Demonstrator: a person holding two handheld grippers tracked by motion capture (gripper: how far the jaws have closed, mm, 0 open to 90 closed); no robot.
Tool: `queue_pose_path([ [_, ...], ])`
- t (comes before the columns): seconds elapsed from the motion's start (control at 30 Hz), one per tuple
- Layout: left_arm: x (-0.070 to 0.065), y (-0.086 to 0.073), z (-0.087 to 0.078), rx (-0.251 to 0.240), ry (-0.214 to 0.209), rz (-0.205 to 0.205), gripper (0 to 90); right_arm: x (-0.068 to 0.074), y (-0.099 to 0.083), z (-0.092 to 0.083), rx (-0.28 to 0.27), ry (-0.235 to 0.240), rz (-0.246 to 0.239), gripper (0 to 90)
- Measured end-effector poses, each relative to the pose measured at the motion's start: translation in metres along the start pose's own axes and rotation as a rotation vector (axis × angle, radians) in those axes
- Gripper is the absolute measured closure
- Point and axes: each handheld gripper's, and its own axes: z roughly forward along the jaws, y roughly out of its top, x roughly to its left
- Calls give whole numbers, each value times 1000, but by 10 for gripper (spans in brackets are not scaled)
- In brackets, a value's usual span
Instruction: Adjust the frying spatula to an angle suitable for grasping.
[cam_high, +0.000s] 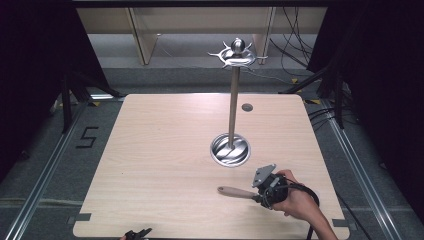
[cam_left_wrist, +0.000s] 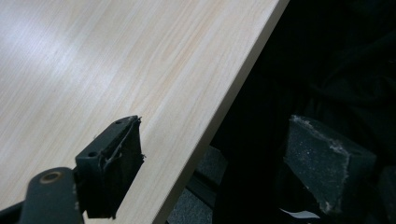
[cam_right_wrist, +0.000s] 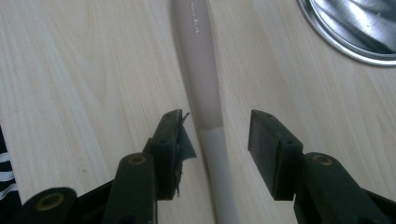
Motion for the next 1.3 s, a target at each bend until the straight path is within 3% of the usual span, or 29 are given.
queue_pose_path([
  [0.1, 0, 0, 0, -1, -2, 1, 181, 0, 0, 1, 13, -1, 27, 572],
  [0.23, -1, 0, 0, 0, -4, 1, 180, -3, 1, 2, 22, 1, 27, 600],
  [0.33, -1, 0, 0, 0, -10, 1, 180, -2, 4, 3, 35, 6, 4, 623],
  [0.37, 0, 0, 0, 1, 0, 2, 180, -3, 5, 5, 35, 16, -32, 628],
  [0.4, 0, 0, 0, 1, -1, 2, 181, -2, 6, 6, 48, 25, -27, 636],
  [0.47, 0, 0, -1, 0, -14, 3, 181, -4, 9, 9, 56, 44, -68, 650],
  [0.53, 0, 0, -1, 2, -17, 3, 181, -5, 11, 11, 70, 60, -60, 663],
  [0.63, 0, 0, -1, -1, -14, 1, 181, -7, 12, 13, 83, 46, -67, 678],
  [0.67, 0, 0, -1, 1, -19, 3, 181, -8, 12, 11, 100, 68, -44, 693],
  [0.77, 0, 0, -1, 2, 2, 3, 181, -10, 11, 13, 100, 78, -61, 695],
  [1.07, -1, 0, 0, 0, 2, 3, 181, -9, 13, 19, 139, 81, -47, 709],
  [1.1, -1, 1, 0, -1, 0, 4, 181, -11, 13, 20, 135, 85, -66, 712],
  [1.17, 0, 1, -2, -2, -20, 2, 181, -9, 13, 20, 141, 99, -32, 715],
  [1.2, 0, 1, -2, -2, -7, 1, 180, -9, 14, 21, 148, 92, -18, 717],
  [1.27, -1, 0, 0, -1, 2, 4, 181, -12, 14, 23, 141, 108, -52, 717],
  [1.3, -1, 1, 0, -1, 1, 4, 181, -10, 15, 24, 157, 112, -25, 722],
])
